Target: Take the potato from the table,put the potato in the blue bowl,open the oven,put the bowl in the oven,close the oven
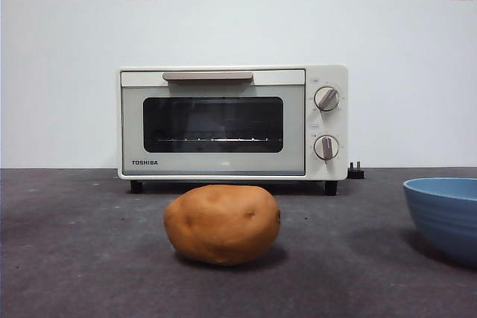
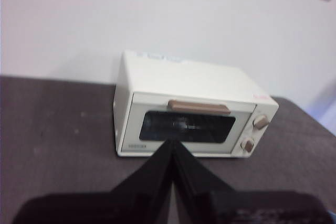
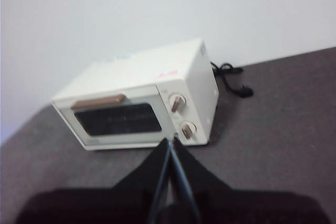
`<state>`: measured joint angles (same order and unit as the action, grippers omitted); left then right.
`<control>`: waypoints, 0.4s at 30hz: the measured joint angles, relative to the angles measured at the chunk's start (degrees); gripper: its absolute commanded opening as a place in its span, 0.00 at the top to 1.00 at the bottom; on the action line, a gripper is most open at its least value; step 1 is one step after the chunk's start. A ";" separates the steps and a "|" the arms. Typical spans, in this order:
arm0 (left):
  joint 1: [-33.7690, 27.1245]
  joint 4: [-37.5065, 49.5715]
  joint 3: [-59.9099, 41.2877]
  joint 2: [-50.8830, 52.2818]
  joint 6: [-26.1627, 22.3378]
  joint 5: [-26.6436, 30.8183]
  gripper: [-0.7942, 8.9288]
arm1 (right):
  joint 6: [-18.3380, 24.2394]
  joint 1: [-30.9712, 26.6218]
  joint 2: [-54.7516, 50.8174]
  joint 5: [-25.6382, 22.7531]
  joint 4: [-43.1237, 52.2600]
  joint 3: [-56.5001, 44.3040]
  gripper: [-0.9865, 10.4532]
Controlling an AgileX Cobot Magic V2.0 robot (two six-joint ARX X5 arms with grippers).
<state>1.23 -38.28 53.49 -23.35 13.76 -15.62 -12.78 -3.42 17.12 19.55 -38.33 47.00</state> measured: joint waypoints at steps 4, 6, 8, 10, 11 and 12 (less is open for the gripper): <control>0.00 -5.68 5.29 -5.77 -1.03 -1.11 0.92 | 2.73 0.00 5.38 -0.02 -2.40 4.61 0.92; 0.00 -8.22 6.67 -8.70 -2.23 -3.61 0.92 | 3.28 0.00 7.67 -0.02 -2.45 6.05 0.92; 0.00 -9.79 7.04 -11.26 -3.45 -6.47 0.92 | 3.63 0.00 9.53 0.50 -2.62 6.91 0.92; 0.00 -11.19 7.06 -13.77 -4.52 -9.03 0.92 | 4.04 0.00 11.56 1.57 -3.04 7.52 0.92; 0.00 -11.82 7.06 -15.17 -4.98 -10.14 0.92 | 4.26 0.00 12.90 2.14 -3.61 7.96 0.92; 0.00 -12.28 7.06 -16.61 -5.40 -11.23 0.92 | 4.37 0.00 14.38 3.04 -4.13 8.44 0.92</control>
<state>1.23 -50.57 60.55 -39.97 8.36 -26.85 -8.40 -3.42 31.51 22.59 -42.46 55.44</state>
